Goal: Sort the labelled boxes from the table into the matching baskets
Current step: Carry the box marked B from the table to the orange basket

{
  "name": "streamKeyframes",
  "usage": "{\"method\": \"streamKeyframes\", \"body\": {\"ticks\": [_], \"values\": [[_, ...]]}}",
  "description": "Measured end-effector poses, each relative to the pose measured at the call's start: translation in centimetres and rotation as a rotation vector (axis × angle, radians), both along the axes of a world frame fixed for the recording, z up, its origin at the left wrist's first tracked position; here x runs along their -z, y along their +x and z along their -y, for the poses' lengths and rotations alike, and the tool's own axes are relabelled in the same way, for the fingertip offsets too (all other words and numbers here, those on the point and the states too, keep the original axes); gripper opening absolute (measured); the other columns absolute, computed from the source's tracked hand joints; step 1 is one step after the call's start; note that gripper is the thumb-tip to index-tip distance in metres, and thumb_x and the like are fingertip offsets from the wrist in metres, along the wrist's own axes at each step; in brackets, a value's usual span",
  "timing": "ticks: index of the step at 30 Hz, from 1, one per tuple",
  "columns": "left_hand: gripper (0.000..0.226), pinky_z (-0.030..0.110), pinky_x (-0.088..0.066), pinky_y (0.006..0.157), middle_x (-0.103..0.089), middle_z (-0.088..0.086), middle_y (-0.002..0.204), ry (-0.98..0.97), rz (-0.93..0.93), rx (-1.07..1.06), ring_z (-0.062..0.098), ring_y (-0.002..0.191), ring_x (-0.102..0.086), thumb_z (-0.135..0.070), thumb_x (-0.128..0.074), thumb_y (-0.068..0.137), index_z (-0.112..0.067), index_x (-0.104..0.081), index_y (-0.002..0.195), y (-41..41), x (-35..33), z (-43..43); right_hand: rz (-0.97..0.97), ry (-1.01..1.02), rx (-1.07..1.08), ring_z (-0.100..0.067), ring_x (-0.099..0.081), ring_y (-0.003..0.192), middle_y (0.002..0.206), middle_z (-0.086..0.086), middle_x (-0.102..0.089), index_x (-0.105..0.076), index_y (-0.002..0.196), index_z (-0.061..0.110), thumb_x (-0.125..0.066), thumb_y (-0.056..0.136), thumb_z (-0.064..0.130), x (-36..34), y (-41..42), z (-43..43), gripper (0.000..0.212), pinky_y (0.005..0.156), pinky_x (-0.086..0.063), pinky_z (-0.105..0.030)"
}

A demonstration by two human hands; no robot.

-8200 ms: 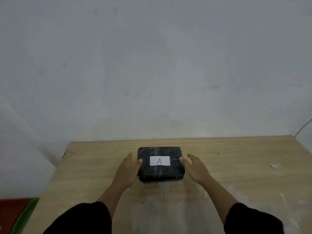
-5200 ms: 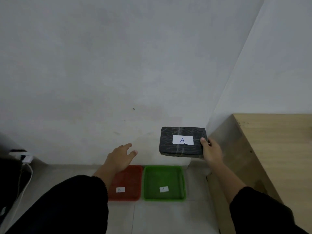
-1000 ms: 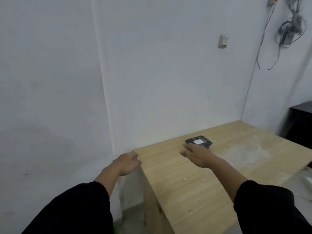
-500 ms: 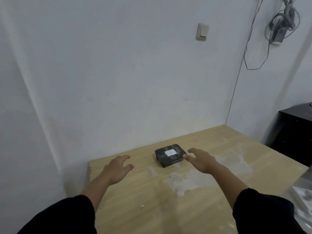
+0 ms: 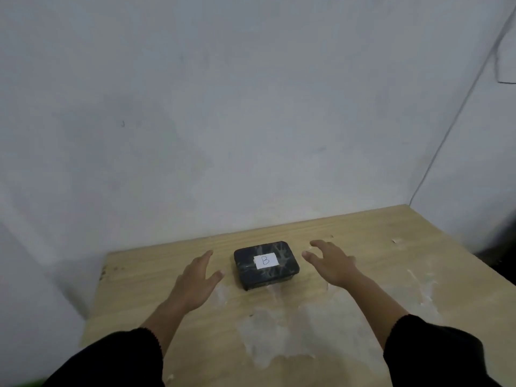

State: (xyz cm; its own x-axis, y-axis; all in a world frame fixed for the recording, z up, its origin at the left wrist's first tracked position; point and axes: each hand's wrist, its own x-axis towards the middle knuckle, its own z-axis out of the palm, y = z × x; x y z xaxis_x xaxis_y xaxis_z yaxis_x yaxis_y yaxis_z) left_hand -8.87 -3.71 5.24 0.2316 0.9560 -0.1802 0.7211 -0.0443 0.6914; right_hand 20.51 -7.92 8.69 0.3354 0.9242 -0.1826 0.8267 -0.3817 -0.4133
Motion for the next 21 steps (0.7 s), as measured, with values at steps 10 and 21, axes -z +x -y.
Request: {"method": "streamKeyframes", "body": {"ticks": [10, 21], "values": [[0.066, 0.036, -0.024, 0.114, -0.024, 0.007, 0.156, -0.135, 0.066, -0.265, 0.022, 0.141, -0.027, -0.034, -0.049, 0.093, -0.014, -0.018, 0.148, 7.1, 5.6, -1.2, -0.138, -0.156, -0.219, -0.022, -0.028, 0.14, 0.154, -0.002, -0.031, -0.034, 0.142, 0.02, -0.04, 0.092, 0.05, 7.1, 6.0, -6.7, 0.059, 0.114, -0.022, -0.05], [0.045, 0.043, -0.041, 0.099, -0.053, 0.021, 0.133, -0.282, 0.261, -0.468, 0.032, 0.12, -0.051, -0.029, -0.044, 0.096, 0.0, -0.044, 0.129, 10.0, 10.2, -4.8, -0.109, -0.245, -0.294, -0.025, -0.007, 0.147, 0.157, -0.005, -0.023, -0.037, 0.138, 0.021, -0.031, 0.094, 0.05, 13.3, 5.0, -9.9, 0.052, 0.116, -0.014, -0.053]]}}
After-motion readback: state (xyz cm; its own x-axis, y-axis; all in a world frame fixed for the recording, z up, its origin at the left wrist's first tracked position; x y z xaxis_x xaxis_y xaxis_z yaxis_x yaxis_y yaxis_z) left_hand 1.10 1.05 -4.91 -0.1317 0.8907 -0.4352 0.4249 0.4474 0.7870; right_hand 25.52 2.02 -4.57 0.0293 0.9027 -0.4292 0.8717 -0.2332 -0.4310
